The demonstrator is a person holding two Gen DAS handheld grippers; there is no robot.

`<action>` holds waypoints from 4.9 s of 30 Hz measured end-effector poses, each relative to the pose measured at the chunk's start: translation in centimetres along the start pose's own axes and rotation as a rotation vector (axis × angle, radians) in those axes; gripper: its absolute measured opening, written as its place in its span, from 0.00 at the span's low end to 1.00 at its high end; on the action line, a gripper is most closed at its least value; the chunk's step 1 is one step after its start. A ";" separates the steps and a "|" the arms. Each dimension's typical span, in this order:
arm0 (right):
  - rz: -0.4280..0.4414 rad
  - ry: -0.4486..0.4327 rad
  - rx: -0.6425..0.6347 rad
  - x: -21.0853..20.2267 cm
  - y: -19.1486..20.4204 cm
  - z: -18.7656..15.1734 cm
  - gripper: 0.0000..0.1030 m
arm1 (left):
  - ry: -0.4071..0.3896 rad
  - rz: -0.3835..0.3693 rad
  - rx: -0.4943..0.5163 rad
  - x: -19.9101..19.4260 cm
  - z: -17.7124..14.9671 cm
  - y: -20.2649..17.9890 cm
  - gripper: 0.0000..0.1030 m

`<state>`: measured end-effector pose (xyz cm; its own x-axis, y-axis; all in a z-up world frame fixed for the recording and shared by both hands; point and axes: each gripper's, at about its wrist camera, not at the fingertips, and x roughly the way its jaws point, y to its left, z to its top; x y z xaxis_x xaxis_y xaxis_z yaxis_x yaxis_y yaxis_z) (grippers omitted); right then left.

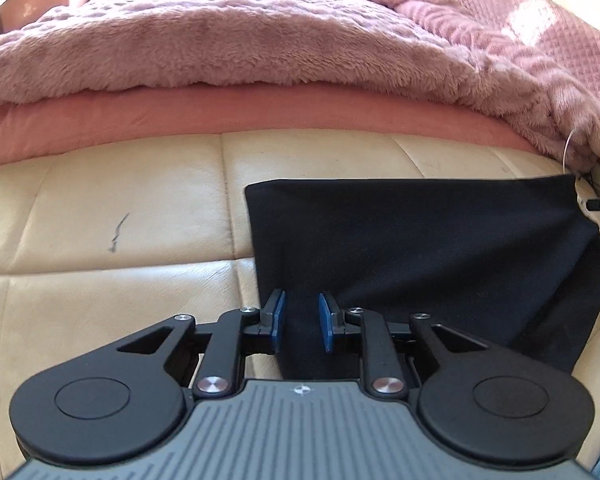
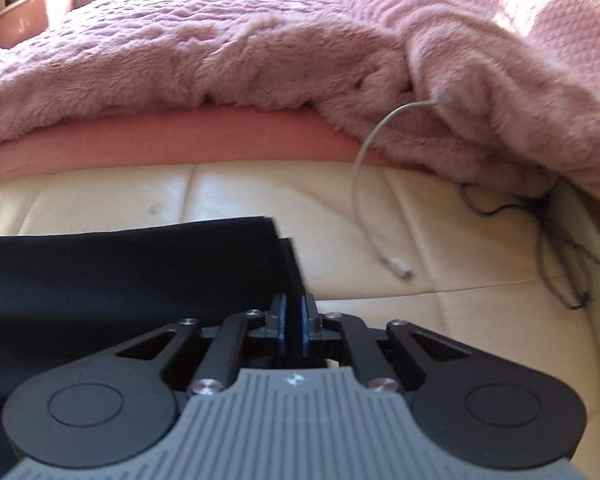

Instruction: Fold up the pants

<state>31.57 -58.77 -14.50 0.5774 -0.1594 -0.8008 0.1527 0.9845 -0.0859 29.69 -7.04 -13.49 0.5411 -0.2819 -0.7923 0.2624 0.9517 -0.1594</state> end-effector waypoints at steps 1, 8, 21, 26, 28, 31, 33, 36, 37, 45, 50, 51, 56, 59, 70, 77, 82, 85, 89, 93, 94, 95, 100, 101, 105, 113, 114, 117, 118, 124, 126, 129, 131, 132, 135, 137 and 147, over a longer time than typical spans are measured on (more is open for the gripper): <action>0.026 -0.017 0.002 -0.9 0.0 0.0 0.05 | -0.008 -0.010 -0.020 -0.6 -0.2 0.3 0.25; 0.114 -0.033 -0.159 -2.5 3.7 -1.9 0.05 | 0.025 -0.052 0.050 -2.1 -2.8 -0.6 0.25; 0.066 0.028 -0.083 -0.6 3.8 -3.9 0.00 | 0.092 -0.064 0.134 -4.1 -7.1 -0.9 0.30; 0.022 0.016 -0.090 -3.1 5.8 -3.5 0.05 | 0.131 -0.013 0.221 -6.1 -8.3 -0.9 0.36; 0.078 -0.006 -0.079 -5.0 7.0 -4.0 0.07 | 0.123 0.002 0.218 -6.9 -8.9 -0.5 0.36; 0.185 -0.032 -0.065 -8.0 10.1 -5.5 0.07 | 0.086 -0.002 0.135 -7.7 -9.1 0.6 0.36; 0.267 -0.032 -0.048 -9.6 12.6 -6.8 0.07 | 0.060 0.000 0.076 -8.0 -8.7 1.3 0.36; 0.374 -0.012 -0.034 -10.7 16.8 -9.2 0.07 | 0.034 0.008 0.031 -8.2 -8.0 1.6 0.36; 0.408 0.001 -0.033 -10.8 18.3 -10.0 0.05 | 0.029 0.004 0.032 -8.2 -7.8 1.5 0.36; 0.634 0.041 -0.147 -11.6 28.7 -13.0 0.08 | 0.030 0.020 -0.007 -8.5 -7.9 1.8 0.36; 0.667 0.044 -0.221 -11.1 32.6 -12.9 0.08 | 0.033 0.001 -0.039 -8.9 -8.1 2.5 0.36; 0.665 0.046 -0.227 -10.9 33.1 -13.0 0.08 | 0.036 -0.009 -0.053 -8.9 -8.0 2.6 0.36; 0.704 0.095 -0.254 -10.4 34.5 -14.2 0.08 | 0.062 -0.103 -0.163 -7.8 -7.7 3.6 0.39; 0.689 0.084 -0.219 -11.0 33.7 -14.2 0.07 | 0.077 -0.173 -0.251 -6.5 -7.5 4.0 0.49; 0.419 -0.088 0.042 -11.8 22.8 -11.0 0.08 | 0.057 -0.294 -0.530 0.3 -4.8 7.0 0.56; 0.349 -0.105 0.185 -10.1 17.8 -11.6 0.10 | 0.043 -0.346 -0.574 2.7 -3.4 7.2 0.42; 0.340 -0.102 0.210 -9.5 17.5 -12.3 0.17 | 0.031 -0.309 -0.580 1.9 -3.8 6.8 0.10; 0.337 -0.105 0.206 -9.4 17.3 -12.5 0.17 | 0.016 -0.305 -0.591 1.0 -3.8 7.4 0.08; 0.349 -0.110 0.181 -10.0 18.1 -12.1 0.17 | 0.020 -0.276 -0.580 -0.7 -4.1 9.2 0.07; 0.384 -0.109 0.123 -10.8 19.3 -12.1 0.17 | 0.016 -0.217 -0.590 -3.4 -4.6 12.2 0.07; 0.396 -0.106 0.107 -11.0 19.7 -12.2 0.17 | 0.016 -0.198 -0.585 -4.0 -4.6 13.0 0.07; 0.407 -0.103 0.094 -11.1 20.1 -12.3 0.17 | 0.017 -0.175 -0.580 -4.7 -4.6 14.0 0.07; 0.451 -0.072 0.049 -11.5 21.9 -12.7 0.17 | 0.058 -0.019 -0.493 -6.2 -3.4 18.3 0.07; 0.460 -0.062 0.045 -11.6 22.2 -12.8 0.17 | 0.069 0.010 -0.481 -6.2 -3.2 19.2 0.07; 0.494 -0.029 0.039 -11.5 22.5 -12.6 0.18 | 0.106 0.130 -0.392 -5.4 -2.0 20.9 0.07; 0.505 -0.001 0.173 -8.8 19.4 -9.1 0.48 | 0.123 0.235 -0.311 -4.4 -1.2 20.4 0.23; 0.507 0.010 0.191 -8.2 18.9 -8.4 0.56 | 0.114 0.252 -0.305 -4.5 -1.2 20.2 0.30; 0.539 0.039 0.243 -5.9 17.2 -6.7 0.67 | 0.081 0.289 -0.319 -5.2 -1.2 20.0 0.38; 0.546 0.051 0.259 -5.0 16.6 -6.2 0.67 | 0.065 0.294 -0.317 -5.5 -1.1 19.8 0.38; 0.708 0.167 0.418 0.9 13.3 -5.0 0.67 | -0.003 0.274 -0.266 -6.2 -0.3 17.8 0.40; 0.777 0.188 0.455 2.0 12.6 -4.8 0.67 | 0.006 0.238 -0.240 -5.8 0.0 16.9 0.40; 0.860 0.222 0.492 3.4 12.1 -4.5 0.64 | 0.019 0.191 -0.187 -4.7 0.3 14.9 0.40; 0.906 0.238 0.501 4.1 12.1 -4.4 0.62 | 0.028 0.167 -0.148 -3.8 0.5 13.5 0.40; 0.931 0.245 0.503 4.4 12.2 -4.4 0.62 | 0.034 0.157 -0.129 -3.3 0.6 12.7 0.40; 0.984 0.274 0.500 5.2 12.3 -4.4 0.50 | 0.051 0.124 -0.074 -1.9 0.9 10.6 0.40; 0.999 0.291 0.503 5.8 12.4 -4.6 0.41 | 0.055 0.114 -0.036 -1.2 1.2 9.4 0.40; 0.887 0.261 0.439 4.1 14.5 -4.4 0.11 | 0.037 0.096 0.096 1.4 2.7 5.5 0.35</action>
<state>32.63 -44.79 -21.66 0.4405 0.6863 -0.5788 0.0662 0.6181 0.7833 34.03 -2.54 -13.85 0.5381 -0.1840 -0.8225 0.2869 0.9576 -0.0266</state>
